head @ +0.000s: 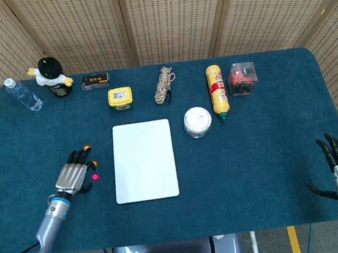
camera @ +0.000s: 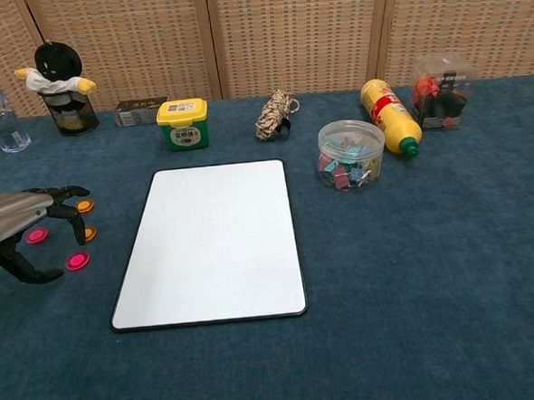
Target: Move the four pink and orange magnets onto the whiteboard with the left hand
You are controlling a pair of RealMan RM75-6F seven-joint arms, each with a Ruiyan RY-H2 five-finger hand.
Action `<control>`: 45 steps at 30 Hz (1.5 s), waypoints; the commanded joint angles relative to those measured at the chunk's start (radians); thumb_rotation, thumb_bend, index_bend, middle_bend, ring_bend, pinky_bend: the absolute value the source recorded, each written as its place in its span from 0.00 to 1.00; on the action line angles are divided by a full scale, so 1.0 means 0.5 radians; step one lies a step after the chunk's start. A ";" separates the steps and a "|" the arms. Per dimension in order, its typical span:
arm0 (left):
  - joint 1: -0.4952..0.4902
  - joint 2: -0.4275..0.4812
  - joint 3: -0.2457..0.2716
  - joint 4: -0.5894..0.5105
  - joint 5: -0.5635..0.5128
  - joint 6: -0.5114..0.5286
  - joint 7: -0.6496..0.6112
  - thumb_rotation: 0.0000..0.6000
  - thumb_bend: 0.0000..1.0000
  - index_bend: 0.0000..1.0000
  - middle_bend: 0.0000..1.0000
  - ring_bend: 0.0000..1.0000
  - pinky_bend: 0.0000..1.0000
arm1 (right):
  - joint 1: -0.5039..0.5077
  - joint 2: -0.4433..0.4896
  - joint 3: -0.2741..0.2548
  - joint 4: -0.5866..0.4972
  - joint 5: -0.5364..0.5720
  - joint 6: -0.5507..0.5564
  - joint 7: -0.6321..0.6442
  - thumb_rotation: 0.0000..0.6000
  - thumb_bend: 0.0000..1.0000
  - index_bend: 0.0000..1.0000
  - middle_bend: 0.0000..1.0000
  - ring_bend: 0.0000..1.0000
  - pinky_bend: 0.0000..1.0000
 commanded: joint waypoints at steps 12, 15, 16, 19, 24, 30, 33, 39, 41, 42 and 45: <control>-0.056 -0.053 0.018 0.014 -0.089 -0.020 0.100 1.00 0.34 0.43 0.00 0.00 0.00 | 0.000 0.005 0.003 -0.005 0.009 -0.005 0.021 1.00 0.00 0.00 0.00 0.00 0.00; -0.064 -0.061 0.021 0.022 -0.119 -0.020 0.127 1.00 0.39 0.55 0.00 0.00 0.00 | -0.001 0.006 0.003 -0.006 0.010 -0.005 0.027 1.00 0.00 0.00 0.00 0.00 0.00; -0.066 -0.062 0.023 0.022 -0.125 -0.019 0.133 1.00 0.40 0.56 0.00 0.00 0.00 | -0.001 0.006 0.004 -0.006 0.010 -0.004 0.030 1.00 0.00 0.00 0.00 0.00 0.00; -0.068 -0.060 0.030 0.020 -0.139 -0.007 0.153 1.00 0.42 0.56 0.00 0.00 0.00 | -0.002 0.007 0.004 -0.007 0.012 -0.004 0.038 1.00 0.00 0.00 0.00 0.00 0.00; -0.068 -0.033 0.025 -0.032 -0.143 0.027 0.162 1.00 0.42 0.57 0.00 0.00 0.00 | -0.003 0.007 0.005 -0.007 0.013 -0.003 0.042 1.00 0.00 0.00 0.00 0.00 0.00; -0.086 0.050 0.028 -0.297 -0.016 0.116 0.162 1.00 0.42 0.57 0.00 0.00 0.00 | -0.003 0.008 0.005 -0.011 0.014 -0.005 0.041 1.00 0.00 0.00 0.00 0.00 0.00; -0.115 0.048 0.035 -0.409 0.036 0.124 0.195 1.00 0.41 0.57 0.00 0.00 0.00 | -0.003 0.010 0.004 -0.011 0.015 -0.006 0.045 1.00 0.00 0.00 0.00 0.00 0.00; -0.187 -0.048 0.047 -0.518 -0.004 0.101 0.366 1.00 0.40 0.57 0.00 0.00 0.00 | -0.005 0.017 0.006 -0.012 0.023 -0.009 0.059 1.00 0.00 0.00 0.00 0.00 0.00; -0.200 -0.078 0.062 -0.531 -0.028 0.097 0.423 1.00 0.33 0.46 0.00 0.00 0.00 | -0.005 0.019 0.008 -0.013 0.028 -0.012 0.064 1.00 0.00 0.00 0.00 0.00 0.00; -0.205 -0.088 0.072 -0.539 -0.046 0.093 0.454 1.00 0.26 0.33 0.00 0.00 0.00 | -0.005 0.020 0.008 -0.012 0.029 -0.013 0.066 1.00 0.00 0.00 0.00 0.00 0.00; -0.216 -0.092 0.099 -0.590 -0.151 0.070 0.551 1.00 0.10 0.10 0.00 0.00 0.00 | -0.005 0.023 0.007 -0.012 0.030 -0.015 0.068 1.00 0.00 0.00 0.00 0.00 0.00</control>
